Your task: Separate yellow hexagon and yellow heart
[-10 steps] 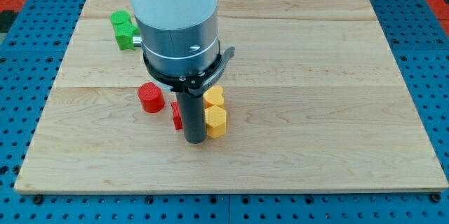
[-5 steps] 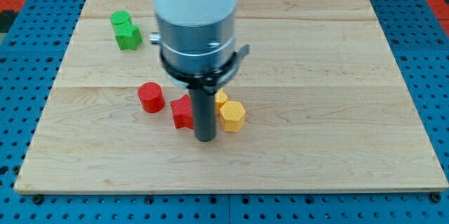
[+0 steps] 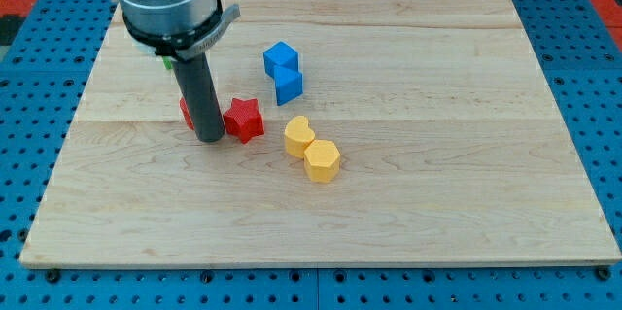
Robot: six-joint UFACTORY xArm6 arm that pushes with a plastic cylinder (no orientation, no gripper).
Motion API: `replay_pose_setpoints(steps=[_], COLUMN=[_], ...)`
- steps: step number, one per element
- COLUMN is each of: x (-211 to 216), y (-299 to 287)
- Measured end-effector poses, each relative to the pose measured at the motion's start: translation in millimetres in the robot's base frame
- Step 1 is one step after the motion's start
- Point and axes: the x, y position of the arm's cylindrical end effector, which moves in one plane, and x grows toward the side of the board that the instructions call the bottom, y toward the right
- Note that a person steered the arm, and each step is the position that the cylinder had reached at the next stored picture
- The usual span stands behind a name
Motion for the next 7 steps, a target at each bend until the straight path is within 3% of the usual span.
replay_pose_setpoints(steps=[1, 2, 5, 7], x=[40, 32, 14, -5], y=[22, 93, 97, 57])
